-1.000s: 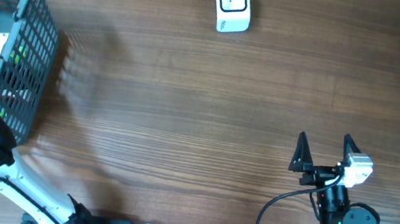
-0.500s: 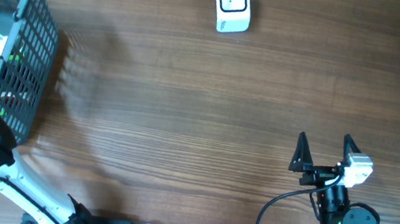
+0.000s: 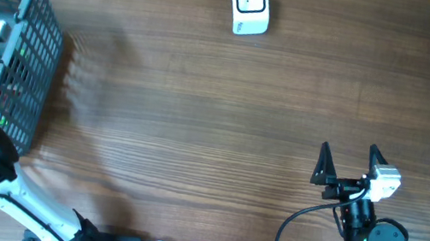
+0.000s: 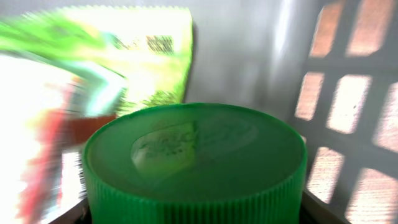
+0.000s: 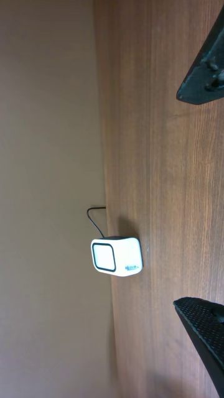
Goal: Scan the item barcode
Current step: 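Lower the left gripper and grasp the green-lidded jar, then lift the jar out and carry it toward the white scanner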
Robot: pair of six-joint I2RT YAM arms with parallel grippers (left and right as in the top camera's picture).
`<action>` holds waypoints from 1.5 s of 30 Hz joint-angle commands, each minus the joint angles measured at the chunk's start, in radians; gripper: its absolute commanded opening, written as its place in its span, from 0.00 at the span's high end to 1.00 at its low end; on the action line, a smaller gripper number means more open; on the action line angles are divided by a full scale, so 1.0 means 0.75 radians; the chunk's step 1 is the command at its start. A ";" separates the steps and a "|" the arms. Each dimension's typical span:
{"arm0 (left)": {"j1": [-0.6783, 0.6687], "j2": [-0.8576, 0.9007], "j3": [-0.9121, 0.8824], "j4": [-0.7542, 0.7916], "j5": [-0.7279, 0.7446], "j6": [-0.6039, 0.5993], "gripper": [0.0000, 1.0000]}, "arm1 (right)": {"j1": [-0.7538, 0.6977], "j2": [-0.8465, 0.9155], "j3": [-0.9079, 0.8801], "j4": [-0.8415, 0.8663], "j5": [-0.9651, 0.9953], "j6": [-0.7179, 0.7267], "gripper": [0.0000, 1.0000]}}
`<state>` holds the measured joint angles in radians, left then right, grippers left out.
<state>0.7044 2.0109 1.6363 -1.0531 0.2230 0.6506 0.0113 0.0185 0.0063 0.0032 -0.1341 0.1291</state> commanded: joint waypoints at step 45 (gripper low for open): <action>-1.741 -0.075 -0.106 0.195 -0.130 -1.558 0.71 | -0.004 -0.006 -0.002 0.006 0.007 -0.013 0.00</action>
<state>-0.5228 1.8931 1.5951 -0.9680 0.2348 -0.3813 0.0113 0.0185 0.0059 0.0032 -0.1341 0.1291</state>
